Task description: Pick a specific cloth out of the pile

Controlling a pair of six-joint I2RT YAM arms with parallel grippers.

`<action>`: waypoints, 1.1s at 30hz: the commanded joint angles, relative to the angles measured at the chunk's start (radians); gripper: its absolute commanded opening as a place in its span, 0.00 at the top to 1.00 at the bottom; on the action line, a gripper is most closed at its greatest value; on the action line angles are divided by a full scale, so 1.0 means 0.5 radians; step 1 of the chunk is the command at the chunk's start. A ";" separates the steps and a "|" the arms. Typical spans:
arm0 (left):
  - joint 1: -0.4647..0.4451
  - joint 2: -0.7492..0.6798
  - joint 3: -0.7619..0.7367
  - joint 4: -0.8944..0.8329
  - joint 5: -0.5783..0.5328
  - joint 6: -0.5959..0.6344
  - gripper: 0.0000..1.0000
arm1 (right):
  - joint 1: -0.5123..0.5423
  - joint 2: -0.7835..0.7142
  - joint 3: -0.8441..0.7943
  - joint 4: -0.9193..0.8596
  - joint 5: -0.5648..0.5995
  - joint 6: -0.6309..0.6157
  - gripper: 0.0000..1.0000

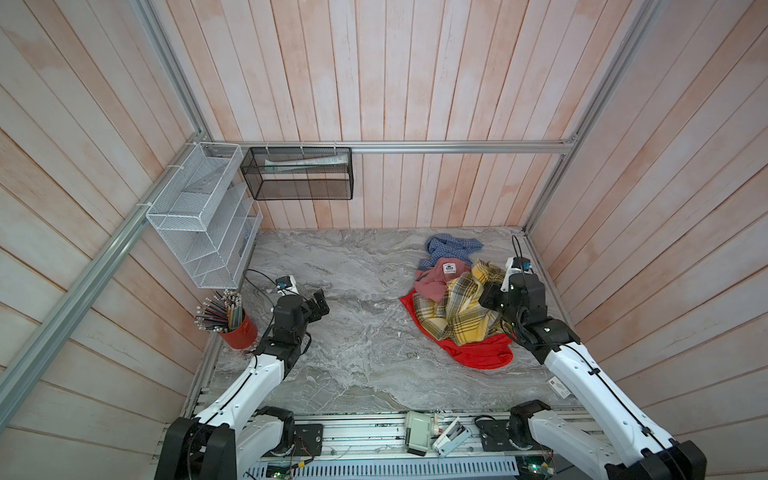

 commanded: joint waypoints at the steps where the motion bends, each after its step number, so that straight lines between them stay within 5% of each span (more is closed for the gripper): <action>1: -0.007 -0.008 -0.031 0.040 0.031 -0.031 0.00 | -0.083 0.035 -0.082 0.069 -0.086 0.074 1.00; 2: -0.007 -0.003 -0.030 0.036 0.032 -0.034 0.00 | -0.100 0.067 -0.090 0.076 -0.118 0.054 1.00; 6: -0.007 0.007 -0.018 0.016 0.026 -0.040 0.00 | -0.106 0.183 0.029 0.015 -0.083 -0.073 0.41; 13: -0.009 0.005 -0.011 -0.032 0.016 -0.056 0.00 | -0.105 0.129 0.350 -0.292 0.015 -0.162 0.05; 23: -0.010 -0.030 -0.019 -0.050 0.010 -0.053 0.00 | 0.212 -0.014 0.680 -0.947 0.217 0.066 0.02; 33: -0.010 -0.097 -0.079 -0.023 0.006 -0.068 0.00 | 0.714 -0.074 0.383 -1.195 0.397 0.590 0.05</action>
